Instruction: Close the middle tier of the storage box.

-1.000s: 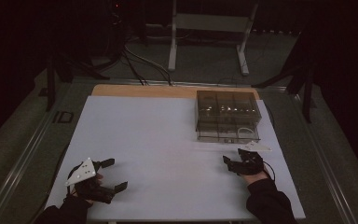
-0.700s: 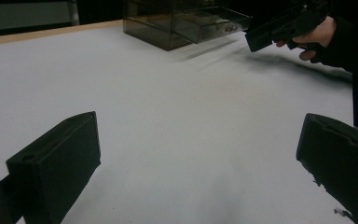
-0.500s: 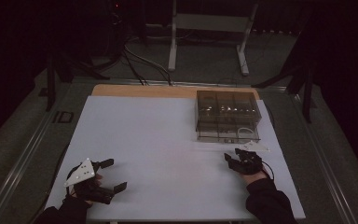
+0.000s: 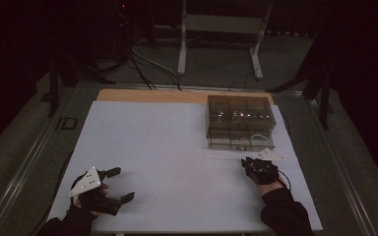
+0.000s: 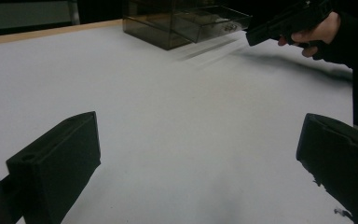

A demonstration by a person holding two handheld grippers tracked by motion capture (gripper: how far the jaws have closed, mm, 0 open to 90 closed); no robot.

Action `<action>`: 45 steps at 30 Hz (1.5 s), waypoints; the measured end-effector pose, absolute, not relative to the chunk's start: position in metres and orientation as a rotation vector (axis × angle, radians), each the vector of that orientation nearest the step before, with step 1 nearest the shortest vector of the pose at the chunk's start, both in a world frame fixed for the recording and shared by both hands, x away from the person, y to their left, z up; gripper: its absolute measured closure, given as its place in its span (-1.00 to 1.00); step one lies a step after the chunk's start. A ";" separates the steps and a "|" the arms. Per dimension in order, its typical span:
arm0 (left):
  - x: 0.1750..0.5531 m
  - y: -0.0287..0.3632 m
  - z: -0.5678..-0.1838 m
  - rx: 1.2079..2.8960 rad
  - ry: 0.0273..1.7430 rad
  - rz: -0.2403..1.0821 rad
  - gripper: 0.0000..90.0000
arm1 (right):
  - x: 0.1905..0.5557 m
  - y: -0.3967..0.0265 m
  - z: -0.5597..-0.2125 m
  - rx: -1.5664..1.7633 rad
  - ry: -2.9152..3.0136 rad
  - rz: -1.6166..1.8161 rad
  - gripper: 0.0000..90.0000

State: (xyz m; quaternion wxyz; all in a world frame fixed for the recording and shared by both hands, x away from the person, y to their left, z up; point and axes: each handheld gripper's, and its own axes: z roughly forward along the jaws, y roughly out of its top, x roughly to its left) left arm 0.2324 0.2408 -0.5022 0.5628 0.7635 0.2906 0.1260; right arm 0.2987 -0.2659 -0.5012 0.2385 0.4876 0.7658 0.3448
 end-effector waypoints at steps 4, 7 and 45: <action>0.232 0.241 -0.502 1.801 0.681 0.297 -0.98 | 0.298 -0.265 -0.500 1.323 2.096 0.931 0.92; 0.232 0.240 -0.502 1.802 0.682 0.298 -0.98 | 0.297 -0.266 -0.498 1.309 2.093 0.927 1.00; 0.231 0.241 -0.502 1.792 0.693 0.302 -0.98 | 0.318 -0.273 -0.481 1.262 2.019 0.852 1.00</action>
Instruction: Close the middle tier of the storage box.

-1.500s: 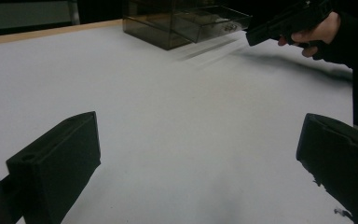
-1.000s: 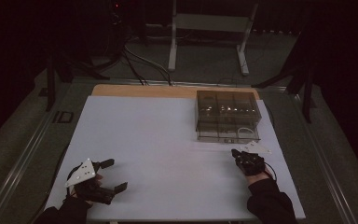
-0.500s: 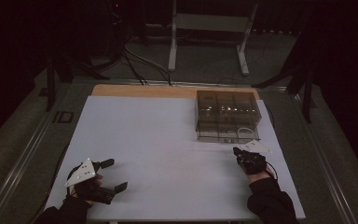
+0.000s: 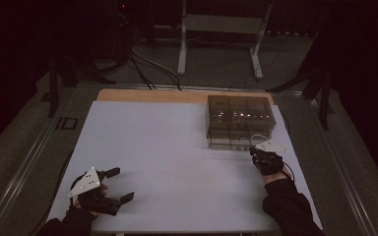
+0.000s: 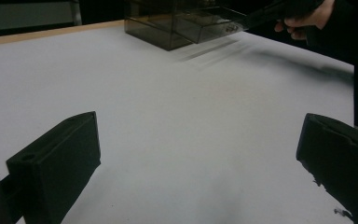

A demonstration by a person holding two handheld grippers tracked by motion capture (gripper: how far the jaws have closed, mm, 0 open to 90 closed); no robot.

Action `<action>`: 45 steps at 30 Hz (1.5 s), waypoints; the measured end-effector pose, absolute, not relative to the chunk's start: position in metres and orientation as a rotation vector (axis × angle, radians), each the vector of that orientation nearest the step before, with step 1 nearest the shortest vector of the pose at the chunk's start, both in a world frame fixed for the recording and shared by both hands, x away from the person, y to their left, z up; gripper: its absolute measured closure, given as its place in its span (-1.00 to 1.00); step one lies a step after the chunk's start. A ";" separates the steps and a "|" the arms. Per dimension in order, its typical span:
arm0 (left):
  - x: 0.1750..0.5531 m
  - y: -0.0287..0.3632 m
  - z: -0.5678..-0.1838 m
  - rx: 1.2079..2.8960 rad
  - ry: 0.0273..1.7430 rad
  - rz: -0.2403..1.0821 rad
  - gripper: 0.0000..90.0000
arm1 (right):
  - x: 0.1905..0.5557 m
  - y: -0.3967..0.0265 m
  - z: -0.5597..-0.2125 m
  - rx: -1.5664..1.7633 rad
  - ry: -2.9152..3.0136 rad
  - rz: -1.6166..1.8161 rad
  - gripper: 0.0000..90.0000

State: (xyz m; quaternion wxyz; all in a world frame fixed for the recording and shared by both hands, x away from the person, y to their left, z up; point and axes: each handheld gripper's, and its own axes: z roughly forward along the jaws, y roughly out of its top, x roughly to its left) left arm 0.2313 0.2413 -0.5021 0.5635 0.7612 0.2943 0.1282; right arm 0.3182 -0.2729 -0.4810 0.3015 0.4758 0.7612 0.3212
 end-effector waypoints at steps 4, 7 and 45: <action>0.232 0.242 -0.502 1.781 0.696 0.298 -0.98 | 0.319 -0.273 -0.484 1.275 2.017 0.865 1.00; 0.232 0.242 -0.501 1.782 0.690 0.300 -0.98 | 0.319 -0.272 -0.489 1.280 2.025 0.859 1.00; 0.232 0.242 -0.500 1.774 0.684 0.303 -0.98 | 0.331 -0.272 -0.504 1.325 2.043 0.810 1.00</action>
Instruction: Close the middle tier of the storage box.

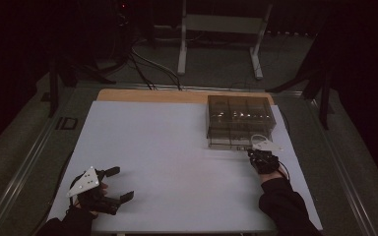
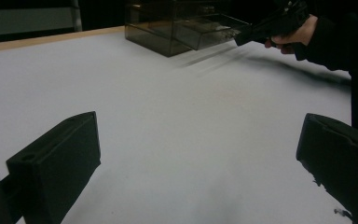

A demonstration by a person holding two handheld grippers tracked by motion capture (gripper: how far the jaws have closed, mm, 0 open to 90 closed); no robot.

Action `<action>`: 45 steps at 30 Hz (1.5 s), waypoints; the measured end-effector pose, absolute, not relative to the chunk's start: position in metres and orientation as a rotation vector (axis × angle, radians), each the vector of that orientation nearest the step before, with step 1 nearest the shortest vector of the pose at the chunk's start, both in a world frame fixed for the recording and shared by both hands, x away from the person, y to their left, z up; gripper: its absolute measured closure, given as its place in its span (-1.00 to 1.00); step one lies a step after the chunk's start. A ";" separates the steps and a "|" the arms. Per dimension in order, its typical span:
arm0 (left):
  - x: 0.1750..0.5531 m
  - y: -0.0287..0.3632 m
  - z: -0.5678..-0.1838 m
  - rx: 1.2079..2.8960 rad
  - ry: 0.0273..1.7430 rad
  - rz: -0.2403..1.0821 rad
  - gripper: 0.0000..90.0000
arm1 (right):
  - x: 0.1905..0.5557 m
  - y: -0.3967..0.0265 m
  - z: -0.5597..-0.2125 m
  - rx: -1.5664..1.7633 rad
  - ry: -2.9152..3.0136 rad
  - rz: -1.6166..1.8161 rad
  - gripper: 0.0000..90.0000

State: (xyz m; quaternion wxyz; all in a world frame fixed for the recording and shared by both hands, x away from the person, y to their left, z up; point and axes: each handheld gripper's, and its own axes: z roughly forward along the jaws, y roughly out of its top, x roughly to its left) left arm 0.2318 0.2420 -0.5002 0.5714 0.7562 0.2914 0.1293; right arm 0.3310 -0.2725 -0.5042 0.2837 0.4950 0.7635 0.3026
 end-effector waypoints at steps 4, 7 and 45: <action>0.232 0.243 -0.500 1.772 0.689 0.301 -0.98 | 0.331 -0.272 -0.505 1.326 2.048 0.807 1.00; 0.232 0.242 -0.500 1.773 0.690 0.302 -0.98 | 0.332 -0.273 -0.505 1.329 2.043 0.811 1.00; 0.230 0.243 -0.500 1.772 0.691 0.309 -0.98 | 0.336 -0.277 -0.502 1.333 2.009 0.814 1.00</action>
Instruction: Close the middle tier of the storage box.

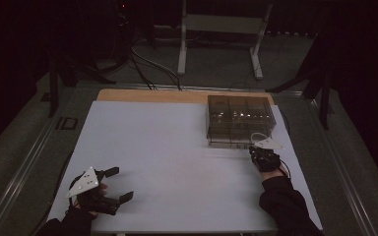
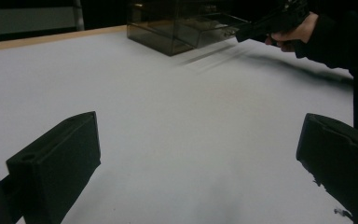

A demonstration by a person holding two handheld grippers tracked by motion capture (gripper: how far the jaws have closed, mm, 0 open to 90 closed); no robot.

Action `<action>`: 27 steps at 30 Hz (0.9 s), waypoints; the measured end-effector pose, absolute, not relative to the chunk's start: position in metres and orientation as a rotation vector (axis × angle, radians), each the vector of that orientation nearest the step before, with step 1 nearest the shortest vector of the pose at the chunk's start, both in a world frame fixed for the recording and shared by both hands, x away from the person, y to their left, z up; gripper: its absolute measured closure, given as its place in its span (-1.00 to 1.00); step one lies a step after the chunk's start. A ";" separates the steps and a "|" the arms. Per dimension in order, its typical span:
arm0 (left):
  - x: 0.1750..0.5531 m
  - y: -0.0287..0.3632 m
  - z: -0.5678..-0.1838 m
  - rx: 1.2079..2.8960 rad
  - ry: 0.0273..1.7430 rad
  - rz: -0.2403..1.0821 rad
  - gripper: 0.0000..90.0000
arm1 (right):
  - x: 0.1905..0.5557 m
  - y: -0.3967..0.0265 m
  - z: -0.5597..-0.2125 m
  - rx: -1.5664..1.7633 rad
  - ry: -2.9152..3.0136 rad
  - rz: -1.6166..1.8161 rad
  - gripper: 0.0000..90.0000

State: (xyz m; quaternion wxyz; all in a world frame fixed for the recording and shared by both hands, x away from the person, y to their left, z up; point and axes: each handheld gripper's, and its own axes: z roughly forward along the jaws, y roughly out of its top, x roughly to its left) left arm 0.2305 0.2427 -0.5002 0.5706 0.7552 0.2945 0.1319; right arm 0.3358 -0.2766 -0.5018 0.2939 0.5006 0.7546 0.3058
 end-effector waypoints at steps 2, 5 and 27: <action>0.230 0.243 -0.501 1.777 0.692 0.311 -0.98 | 0.337 -0.277 -0.502 1.335 2.005 0.813 1.00; 0.230 0.243 -0.500 1.777 0.691 0.318 -0.98 | 0.339 -0.276 -0.501 1.335 2.002 0.813 1.00; 0.230 0.243 -0.501 1.778 0.693 0.311 -0.98 | 0.343 -0.277 -0.499 1.335 1.980 0.815 1.00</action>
